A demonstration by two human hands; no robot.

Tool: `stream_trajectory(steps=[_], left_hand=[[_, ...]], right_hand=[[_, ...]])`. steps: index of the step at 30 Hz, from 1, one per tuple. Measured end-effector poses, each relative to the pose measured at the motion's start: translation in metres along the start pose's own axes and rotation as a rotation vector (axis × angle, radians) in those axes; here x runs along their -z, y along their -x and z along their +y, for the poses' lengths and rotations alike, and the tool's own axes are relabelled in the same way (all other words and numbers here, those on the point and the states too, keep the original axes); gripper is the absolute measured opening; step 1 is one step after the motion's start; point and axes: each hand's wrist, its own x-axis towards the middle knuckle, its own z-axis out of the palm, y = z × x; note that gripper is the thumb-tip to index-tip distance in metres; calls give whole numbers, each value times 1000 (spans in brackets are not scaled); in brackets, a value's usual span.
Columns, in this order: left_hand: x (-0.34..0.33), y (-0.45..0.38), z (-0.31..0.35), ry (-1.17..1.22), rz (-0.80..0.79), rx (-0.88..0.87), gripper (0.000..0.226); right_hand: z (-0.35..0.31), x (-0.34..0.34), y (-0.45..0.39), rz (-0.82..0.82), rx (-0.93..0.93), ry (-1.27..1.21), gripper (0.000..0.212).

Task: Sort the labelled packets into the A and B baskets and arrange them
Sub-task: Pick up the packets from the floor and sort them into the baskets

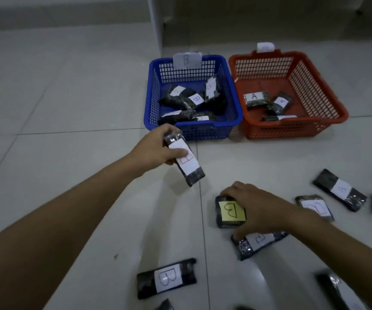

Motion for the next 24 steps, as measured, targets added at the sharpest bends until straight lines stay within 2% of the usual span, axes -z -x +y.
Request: stream_trajectory(steps=[5,8,10,12,14,17,19,21,23,24], left_hand=[[-14,-11,20,148,56,3,27],[-12,-25,32,178,110,-29,30],[-8,-39,38,239,157,-34,34],[-2,-58,42,252,246,-40,33],[6,-78,44,262,368,-40,30],[20,-109,39,232,519,-28,28],[27,-125,31,120,580,-26,27],[33,-138,23,4,597,-23,28],[34,-146,16,-118,533,0,34],[34,-149,12,-252,483,22,40]], right_hand=[[4,15,5,308,16,-183,62],[12,47,5,562,10,-290,60],[18,76,-6,771,18,-295,61],[23,107,-28,911,18,-266,59],[27,137,-56,905,-27,-210,61],[33,170,-99,717,-85,-32,66],[32,184,-121,614,-91,99,63],[29,193,-139,583,-78,175,56],[29,196,-150,542,-102,193,53],[30,195,-154,502,-129,190,53]])
